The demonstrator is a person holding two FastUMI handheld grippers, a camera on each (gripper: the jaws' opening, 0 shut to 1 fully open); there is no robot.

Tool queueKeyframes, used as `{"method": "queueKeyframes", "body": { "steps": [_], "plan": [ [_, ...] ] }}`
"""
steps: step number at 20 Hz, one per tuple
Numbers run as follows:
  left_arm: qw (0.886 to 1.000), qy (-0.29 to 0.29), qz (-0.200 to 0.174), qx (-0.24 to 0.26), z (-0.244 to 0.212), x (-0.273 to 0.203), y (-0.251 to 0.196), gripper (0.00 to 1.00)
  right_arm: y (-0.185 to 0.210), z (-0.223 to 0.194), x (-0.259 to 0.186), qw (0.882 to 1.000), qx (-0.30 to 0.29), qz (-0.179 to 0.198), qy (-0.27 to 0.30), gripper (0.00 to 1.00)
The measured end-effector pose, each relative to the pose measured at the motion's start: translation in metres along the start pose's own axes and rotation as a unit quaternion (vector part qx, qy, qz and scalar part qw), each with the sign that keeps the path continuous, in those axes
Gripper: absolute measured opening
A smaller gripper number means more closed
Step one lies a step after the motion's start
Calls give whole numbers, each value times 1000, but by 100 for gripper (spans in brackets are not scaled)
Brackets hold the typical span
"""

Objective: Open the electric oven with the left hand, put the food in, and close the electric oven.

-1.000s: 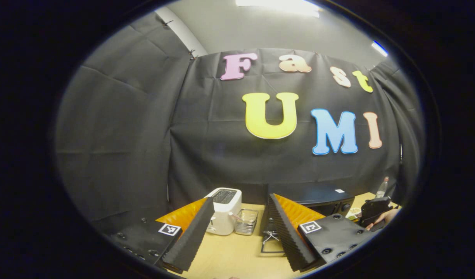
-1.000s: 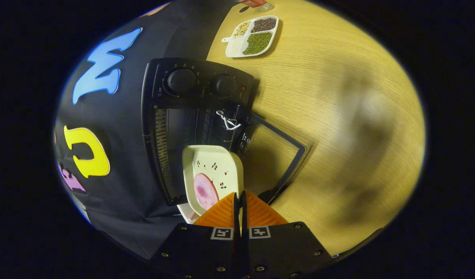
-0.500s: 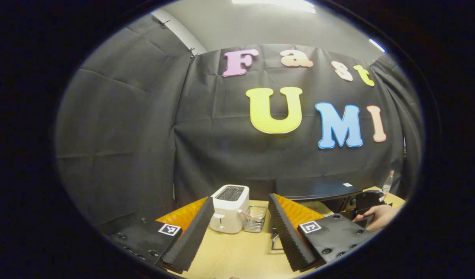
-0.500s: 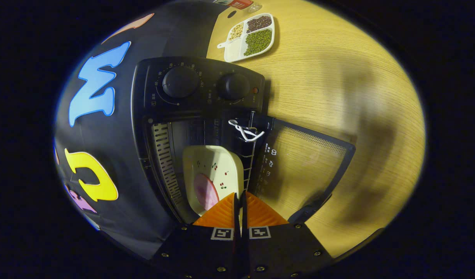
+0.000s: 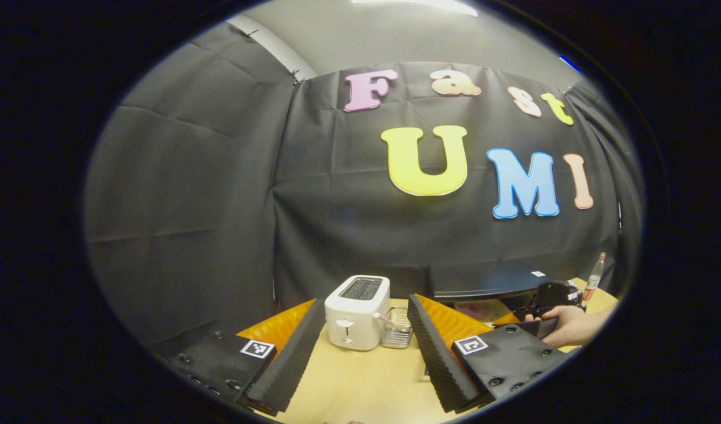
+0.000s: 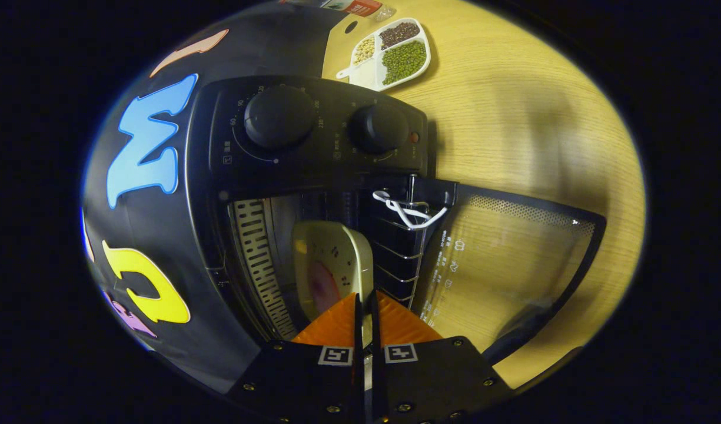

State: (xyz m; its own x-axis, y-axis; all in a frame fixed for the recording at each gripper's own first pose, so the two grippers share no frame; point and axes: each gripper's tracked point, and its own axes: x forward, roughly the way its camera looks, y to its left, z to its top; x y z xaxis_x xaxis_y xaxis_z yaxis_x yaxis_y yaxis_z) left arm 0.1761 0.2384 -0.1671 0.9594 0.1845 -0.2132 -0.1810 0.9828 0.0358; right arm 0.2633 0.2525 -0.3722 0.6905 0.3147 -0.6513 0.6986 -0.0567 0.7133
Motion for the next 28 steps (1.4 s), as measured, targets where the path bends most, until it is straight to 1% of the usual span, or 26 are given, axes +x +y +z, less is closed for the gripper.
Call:
{"method": "queueKeyframes", "body": {
  "steps": [1,2,3,4,5,6,7,10,11,13,14,15,17,18,19,22,23,24,25,27,28],
  "plan": [
    [1000,0,-1,0,0,0,-2,100,4,-2,3,1000,8,12,11,7],
    [1000,1,-3,2,-1,-1,-3,91,10,-8,1,999,16,31,18,16],
    [1000,0,-5,2,0,-1,-4,93,16,-12,-4,998,20,46,26,25],
    [1000,0,-8,2,0,-1,-8,95,17,-13,-9,998,16,52,36,49],
    [1000,0,-13,0,0,-1,-11,91,16,-13,-14,998,4,53,43,73],
    [1000,2,-17,-2,-3,-1,-16,100,13,-17,-20,997,-17,51,48,97],
    [1000,3,-22,-5,-5,0,-22,100,10,-19,-28,997,-41,51,52,97],
    [999,6,-40,-8,-8,-2,-37,91,6,-24,-54,990,-104,56,74,97],
    [999,5,-47,-9,-9,-4,-42,91,5,-28,-63,987,-121,62,89,97],
    [998,8,-59,-9,-11,-5,-53,94,5,-30,-83,978,-167,75,104,97],
    [998,10,-65,-10,-15,-5,-59,95,6,-27,-94,971,-200,84,103,97],
    [997,12,-72,-12,-18,-6,-66,91,8,-24,-104,964,-230,92,101,97],
    [996,19,-83,-12,-24,-11,-76,99,9,-18,-126,943,-302,105,93,97],
    [996,22,-88,-13,-28,-12,-81,100,8,-14,-136,931,-338,108,88,97],
    [995,24,-94,-13,-32,-14,-88,95,8,-9,-146,918,-371,115,82,97],
    [993,37,-109,-9,-47,-19,-105,95,4,6,-171,882,-451,122,59,97],
    [992,43,-116,-11,-51,-21,-112,100,2,12,-178,871,-474,119,51,97],
    [991,49,-122,-10,-56,-24,-118,91,0,18,-186,860,-494,120,43,97],
    [990,54,-126,-6,-61,-26,-123,91,-2,24,-194,849,-514,119,33,97],
    [988,66,-137,2,-71,-28,-132,100,-6,39,-211,823,-557,113,11,97],
    [987,72,-144,4,-77,-30,-138,100,-5,46,-221,809,-577,112,-2,97]
  ]
}}
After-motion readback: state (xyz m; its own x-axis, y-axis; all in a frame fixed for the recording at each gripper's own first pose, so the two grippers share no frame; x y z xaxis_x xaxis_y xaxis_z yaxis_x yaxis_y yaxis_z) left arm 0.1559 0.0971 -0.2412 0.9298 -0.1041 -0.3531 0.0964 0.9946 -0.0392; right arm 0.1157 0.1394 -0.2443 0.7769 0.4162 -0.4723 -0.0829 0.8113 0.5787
